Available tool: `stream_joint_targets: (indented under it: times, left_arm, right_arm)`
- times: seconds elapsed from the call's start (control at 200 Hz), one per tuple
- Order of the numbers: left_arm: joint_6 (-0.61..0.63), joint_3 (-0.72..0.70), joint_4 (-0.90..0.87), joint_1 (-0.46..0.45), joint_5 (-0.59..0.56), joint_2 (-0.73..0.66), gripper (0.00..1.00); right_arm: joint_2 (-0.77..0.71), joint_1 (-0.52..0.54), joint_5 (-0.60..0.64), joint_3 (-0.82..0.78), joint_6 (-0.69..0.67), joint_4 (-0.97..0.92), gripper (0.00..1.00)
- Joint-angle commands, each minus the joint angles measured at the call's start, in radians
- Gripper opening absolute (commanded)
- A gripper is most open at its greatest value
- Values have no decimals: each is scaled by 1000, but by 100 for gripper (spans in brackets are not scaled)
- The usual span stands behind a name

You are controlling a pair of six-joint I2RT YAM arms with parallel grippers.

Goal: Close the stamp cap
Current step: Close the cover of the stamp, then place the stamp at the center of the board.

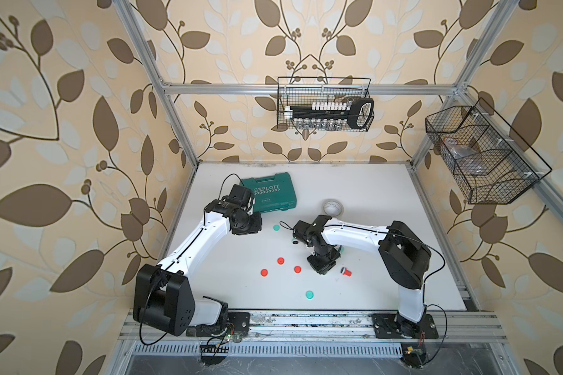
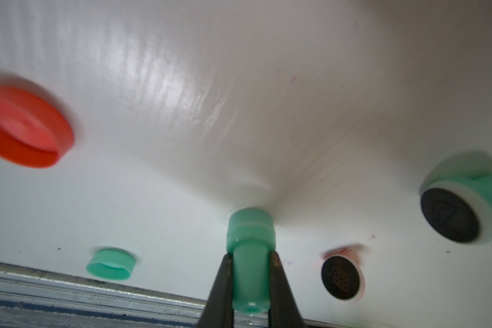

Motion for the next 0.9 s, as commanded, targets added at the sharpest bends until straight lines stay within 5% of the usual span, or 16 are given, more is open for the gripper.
stream_joint_targets:
  times: [0.0, 0.535, 0.775, 0.895]
  left_arm:
    - [20, -4, 1, 5, 16, -13, 17]
    - [18, -6, 1, 5, 13, -34, 17]
    - [19, -4, 3, 5, 15, -27, 17]
    - [19, -4, 4, 5, 15, -24, 17]
  right_arm:
    - [159, 12, -4, -106, 7, 163, 6]
    - [-98, -58, 62, 166, -29, -92, 6]
    - [-188, -186, 54, 126, -76, -102, 6]
    - [-219, -331, 26, 80, -109, -80, 7]
